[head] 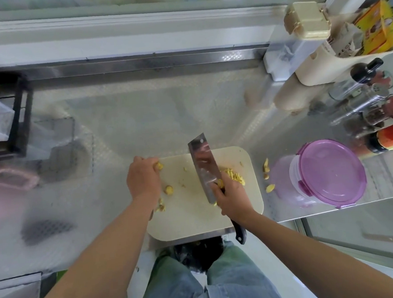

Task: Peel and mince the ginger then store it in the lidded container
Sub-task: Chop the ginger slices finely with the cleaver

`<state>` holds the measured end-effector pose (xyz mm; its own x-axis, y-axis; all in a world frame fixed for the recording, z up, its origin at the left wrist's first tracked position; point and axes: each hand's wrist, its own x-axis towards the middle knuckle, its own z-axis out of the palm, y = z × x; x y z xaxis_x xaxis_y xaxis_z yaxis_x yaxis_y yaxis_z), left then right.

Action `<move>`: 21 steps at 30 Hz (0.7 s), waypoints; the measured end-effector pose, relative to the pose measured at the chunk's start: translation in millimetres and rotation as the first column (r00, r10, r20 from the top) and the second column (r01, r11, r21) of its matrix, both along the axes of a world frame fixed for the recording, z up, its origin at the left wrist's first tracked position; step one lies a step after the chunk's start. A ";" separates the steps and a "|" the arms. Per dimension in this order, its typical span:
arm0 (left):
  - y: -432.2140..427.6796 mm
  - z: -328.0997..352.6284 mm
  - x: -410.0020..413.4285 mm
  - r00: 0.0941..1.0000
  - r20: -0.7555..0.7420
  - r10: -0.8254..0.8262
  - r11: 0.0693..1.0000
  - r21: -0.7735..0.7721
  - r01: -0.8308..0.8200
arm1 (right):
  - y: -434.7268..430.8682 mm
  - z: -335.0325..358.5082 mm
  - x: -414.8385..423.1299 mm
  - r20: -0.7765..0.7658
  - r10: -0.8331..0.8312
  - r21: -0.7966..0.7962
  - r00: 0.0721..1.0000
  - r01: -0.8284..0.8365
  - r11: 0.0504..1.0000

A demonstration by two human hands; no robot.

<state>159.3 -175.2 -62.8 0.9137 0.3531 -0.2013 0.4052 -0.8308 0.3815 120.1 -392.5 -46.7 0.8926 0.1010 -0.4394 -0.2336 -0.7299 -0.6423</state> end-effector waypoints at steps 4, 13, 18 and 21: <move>1.0 -1.8 3.0 0.999 0.033 -0.004 1.000 -0.015 0.004 | 0.1 -3.0 3.7 0.015 -0.003 0.001 1.000 0.003 1.000; 4.8 1.3 -2.3 0.997 0.079 -0.024 0.983 -0.178 0.038 | -1.4 -0.2 1.9 0.003 -0.004 0.006 1.000 0.004 1.000; -14.6 7.4 -4.5 1.000 0.011 0.003 0.927 -0.375 0.002 | -4.4 4.2 0.4 0.037 0.014 -0.027 0.999 -0.013 1.000; -14.6 1.3 -10.3 0.996 -0.024 0.091 0.915 -0.394 -0.093 | -7.6 7.0 -1.5 0.037 0.008 -0.032 0.999 -0.007 0.999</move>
